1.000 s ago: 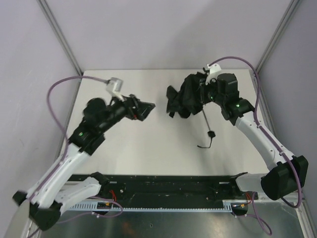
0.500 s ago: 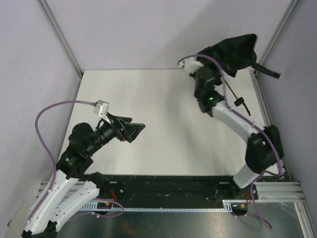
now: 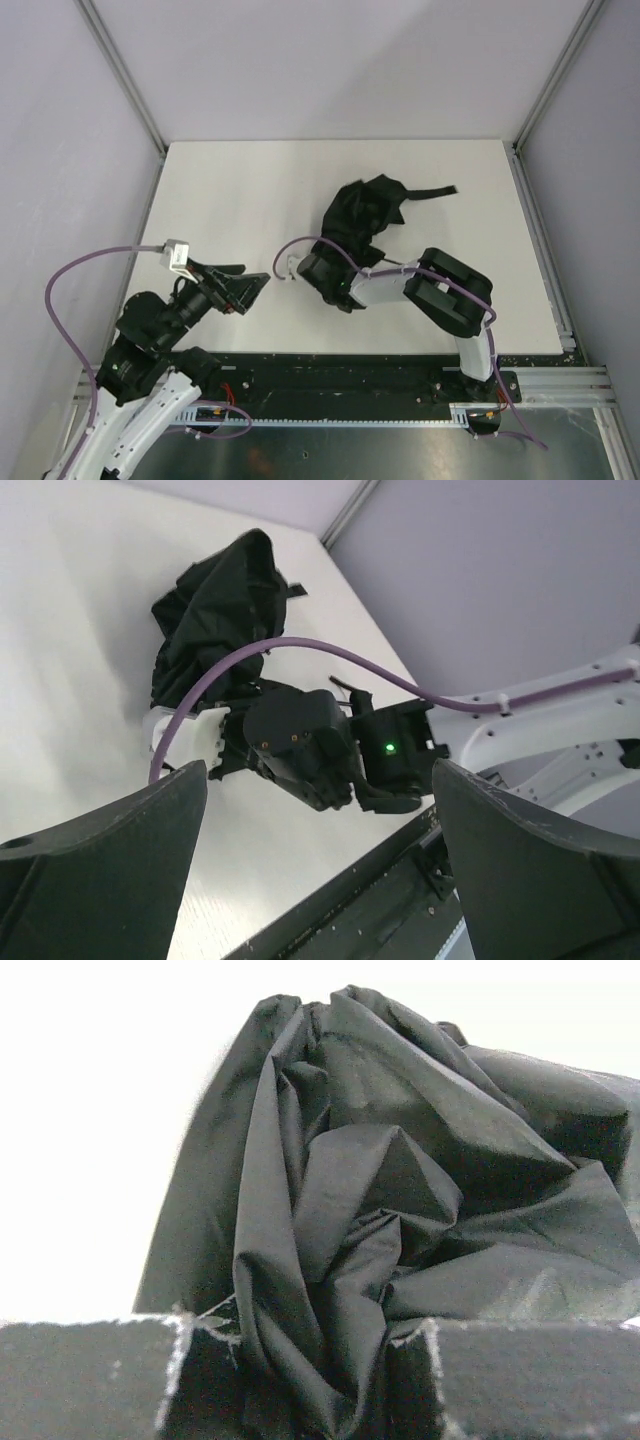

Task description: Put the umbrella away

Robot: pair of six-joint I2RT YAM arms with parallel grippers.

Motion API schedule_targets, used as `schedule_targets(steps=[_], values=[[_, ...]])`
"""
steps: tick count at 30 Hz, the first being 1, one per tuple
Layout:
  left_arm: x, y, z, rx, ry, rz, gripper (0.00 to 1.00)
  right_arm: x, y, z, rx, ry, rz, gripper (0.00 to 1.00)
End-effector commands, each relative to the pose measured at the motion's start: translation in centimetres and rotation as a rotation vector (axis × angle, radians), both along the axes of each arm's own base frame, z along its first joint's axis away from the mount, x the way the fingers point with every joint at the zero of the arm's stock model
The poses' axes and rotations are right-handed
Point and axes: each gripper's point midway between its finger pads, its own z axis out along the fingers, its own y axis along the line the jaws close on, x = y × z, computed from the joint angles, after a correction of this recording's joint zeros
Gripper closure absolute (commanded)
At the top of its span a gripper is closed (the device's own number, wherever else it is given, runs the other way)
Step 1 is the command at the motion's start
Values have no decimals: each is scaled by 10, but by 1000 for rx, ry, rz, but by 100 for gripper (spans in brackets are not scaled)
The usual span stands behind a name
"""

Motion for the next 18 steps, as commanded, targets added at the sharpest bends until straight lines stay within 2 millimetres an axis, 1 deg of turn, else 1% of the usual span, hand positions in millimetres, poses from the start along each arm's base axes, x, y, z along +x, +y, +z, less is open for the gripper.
schedule_targets(steps=[1, 3, 6, 8, 11, 13, 15, 18], values=[[4, 9, -25, -37, 121, 75, 2, -69, 11, -61, 137, 408, -46, 100], [4, 5, -35, -50, 178, 72, 2, -100, 13, -79, 180, 597, -72, 100], [5, 0, -46, -81, 247, 67, 3, -140, 23, -93, 278, 821, -116, 100], [8, 3, -51, -101, 272, 94, 3, -159, 31, -99, 330, 937, -132, 100], [11, 5, -60, -137, 313, 132, 2, -174, 38, -107, 400, 1064, -155, 100], [14, 2, -69, -158, 367, 139, 2, -178, 41, -111, 450, 1126, -169, 100], [15, -5, -83, -164, 445, 136, 1, -181, 43, -114, 491, 1185, -172, 100], [21, -13, -114, -154, 596, 158, 1, -185, 44, -117, 535, 1265, -172, 100]])
